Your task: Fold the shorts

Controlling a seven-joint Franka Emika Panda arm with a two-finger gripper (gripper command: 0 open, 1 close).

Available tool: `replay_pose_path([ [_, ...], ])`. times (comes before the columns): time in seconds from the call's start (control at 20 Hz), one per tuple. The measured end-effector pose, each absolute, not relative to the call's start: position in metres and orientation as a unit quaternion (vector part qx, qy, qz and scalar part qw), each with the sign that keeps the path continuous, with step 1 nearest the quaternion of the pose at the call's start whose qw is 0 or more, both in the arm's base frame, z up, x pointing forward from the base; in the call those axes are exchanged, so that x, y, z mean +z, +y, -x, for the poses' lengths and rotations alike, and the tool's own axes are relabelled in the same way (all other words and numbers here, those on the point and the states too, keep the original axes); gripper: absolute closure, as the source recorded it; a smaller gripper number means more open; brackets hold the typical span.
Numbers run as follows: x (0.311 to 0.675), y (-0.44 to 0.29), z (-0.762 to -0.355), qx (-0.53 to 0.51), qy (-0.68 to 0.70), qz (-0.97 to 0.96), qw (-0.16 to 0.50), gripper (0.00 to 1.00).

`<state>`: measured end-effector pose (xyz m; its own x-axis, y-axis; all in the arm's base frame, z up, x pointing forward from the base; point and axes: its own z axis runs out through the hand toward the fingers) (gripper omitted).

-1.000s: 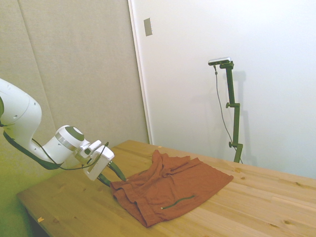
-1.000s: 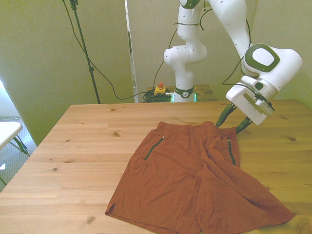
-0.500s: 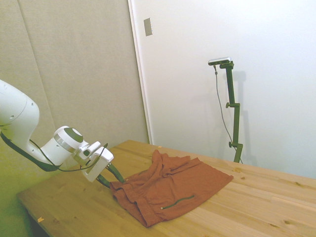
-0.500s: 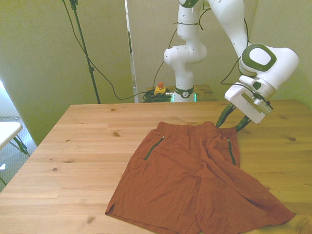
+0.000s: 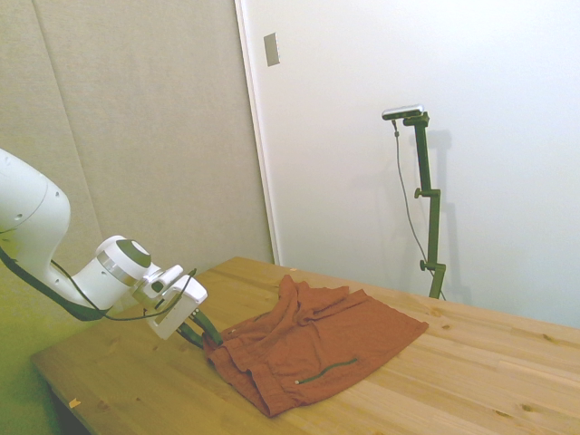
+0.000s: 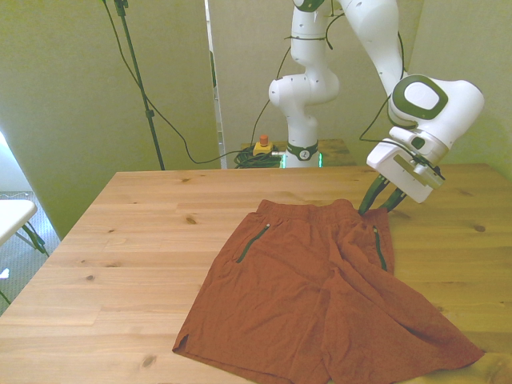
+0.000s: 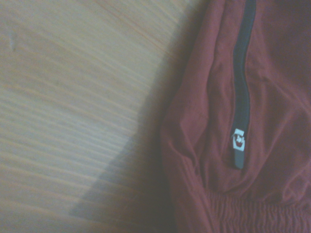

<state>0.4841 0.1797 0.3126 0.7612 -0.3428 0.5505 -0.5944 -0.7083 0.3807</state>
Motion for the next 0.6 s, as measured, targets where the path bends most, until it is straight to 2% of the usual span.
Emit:
replay_pose_path([
  [0.6, 0.303, 0.167, -0.466, 0.215, -0.256, -0.898, 0.286, 1.00],
])
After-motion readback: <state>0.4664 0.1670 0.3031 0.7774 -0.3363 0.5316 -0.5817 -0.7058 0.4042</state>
